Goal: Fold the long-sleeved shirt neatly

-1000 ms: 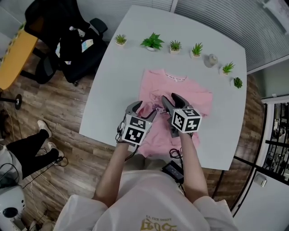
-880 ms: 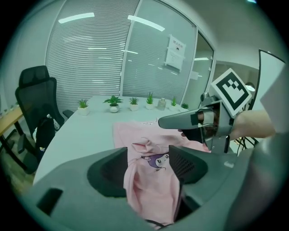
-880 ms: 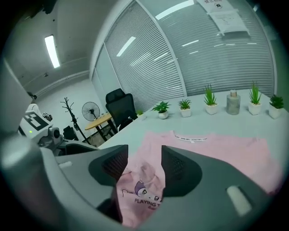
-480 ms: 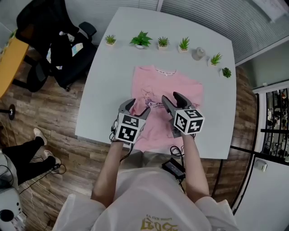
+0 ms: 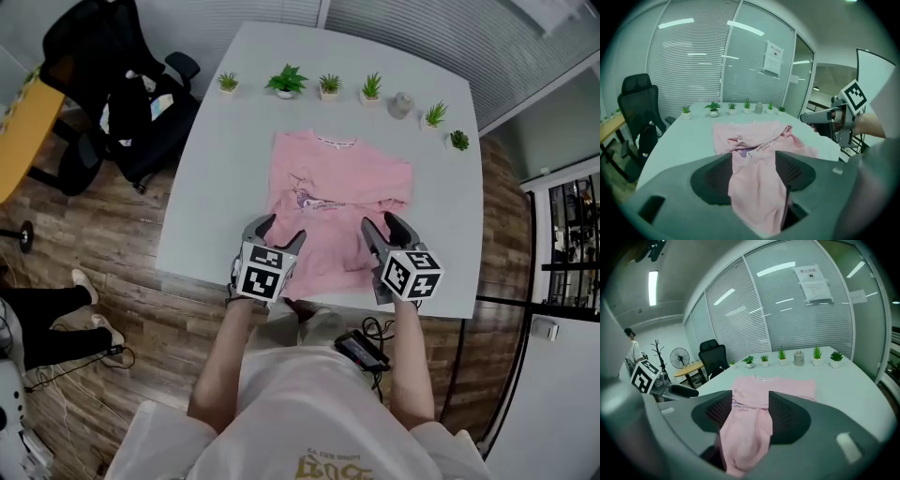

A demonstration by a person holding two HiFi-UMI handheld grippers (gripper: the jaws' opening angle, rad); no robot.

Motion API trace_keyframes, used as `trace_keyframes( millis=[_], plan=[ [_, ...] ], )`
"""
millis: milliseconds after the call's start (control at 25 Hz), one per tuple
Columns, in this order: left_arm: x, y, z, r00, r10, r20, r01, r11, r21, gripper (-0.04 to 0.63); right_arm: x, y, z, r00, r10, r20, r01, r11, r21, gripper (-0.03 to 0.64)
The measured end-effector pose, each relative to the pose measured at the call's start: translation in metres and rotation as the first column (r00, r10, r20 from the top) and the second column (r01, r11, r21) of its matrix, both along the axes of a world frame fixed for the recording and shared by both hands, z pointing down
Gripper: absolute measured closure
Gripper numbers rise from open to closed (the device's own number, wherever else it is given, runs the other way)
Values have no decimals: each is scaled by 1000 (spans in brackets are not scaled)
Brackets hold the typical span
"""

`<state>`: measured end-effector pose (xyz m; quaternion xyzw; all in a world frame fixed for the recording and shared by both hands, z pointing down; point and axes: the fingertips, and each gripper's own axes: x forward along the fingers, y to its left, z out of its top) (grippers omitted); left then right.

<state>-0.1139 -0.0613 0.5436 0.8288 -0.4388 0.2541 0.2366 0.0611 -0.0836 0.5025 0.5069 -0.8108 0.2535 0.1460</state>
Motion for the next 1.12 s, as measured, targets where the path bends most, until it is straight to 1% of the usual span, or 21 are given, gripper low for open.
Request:
trace_keyframes(
  millis=[200,320,440,600,800,920,1120],
  plan=[
    [1,32,12,998,-41,45,43,998,-37,299,36,34,11,999,41,26,-40,999,-31,373],
    [0,49,17,995,-80,59,82,995,-47,299,54,55,14,999,40,15,-39,998,-40,373],
    [1,64,24,991,-115,65,119,991,-59,299,72,75,21,999,34,-6,-35,998,-48,373],
    [5,83,33,986,-153,61,158,984,-79,298,96,102,38,999,47,-15,-48,995,-84,374],
    [12,105,40,986,-142,90,151,983,-104,298,113,123,62,999,38,-28,-42,990,-136,380],
    [14,116,49,985,-131,111,145,982,-123,298,113,131,75,1000,28,2,-28,985,-169,378],
    [16,134,66,985,-124,119,143,975,-168,298,110,143,98,1000,4,3,-3,977,-213,379]
  ],
)
